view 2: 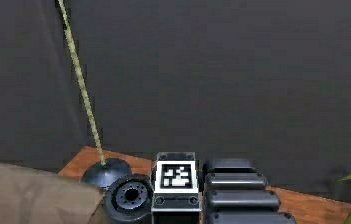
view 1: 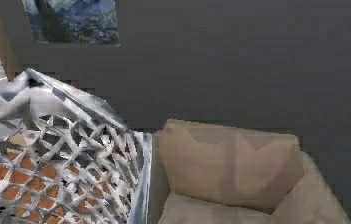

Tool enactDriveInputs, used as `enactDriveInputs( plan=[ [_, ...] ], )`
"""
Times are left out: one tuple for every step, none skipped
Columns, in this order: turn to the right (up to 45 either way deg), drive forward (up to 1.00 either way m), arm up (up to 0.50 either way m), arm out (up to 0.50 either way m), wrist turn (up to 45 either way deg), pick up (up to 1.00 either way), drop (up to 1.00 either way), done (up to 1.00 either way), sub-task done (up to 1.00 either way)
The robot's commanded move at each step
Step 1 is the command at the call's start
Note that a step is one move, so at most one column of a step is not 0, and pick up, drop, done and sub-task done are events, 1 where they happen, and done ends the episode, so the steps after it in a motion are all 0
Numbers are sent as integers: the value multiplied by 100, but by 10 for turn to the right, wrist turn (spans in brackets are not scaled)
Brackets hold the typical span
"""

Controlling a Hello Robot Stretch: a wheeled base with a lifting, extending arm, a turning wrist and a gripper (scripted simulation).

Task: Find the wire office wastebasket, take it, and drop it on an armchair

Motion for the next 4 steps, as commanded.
enactDriveInputs(
  plan=[
    [-450,0,0,0,0,0,0,0,0],
    [-90,0,0,0,0,0,0,0,0],
    [0,0,0,48,0,0,0,0,0],
    [0,0,0,0,450,0,0,0,0]
  ],
)
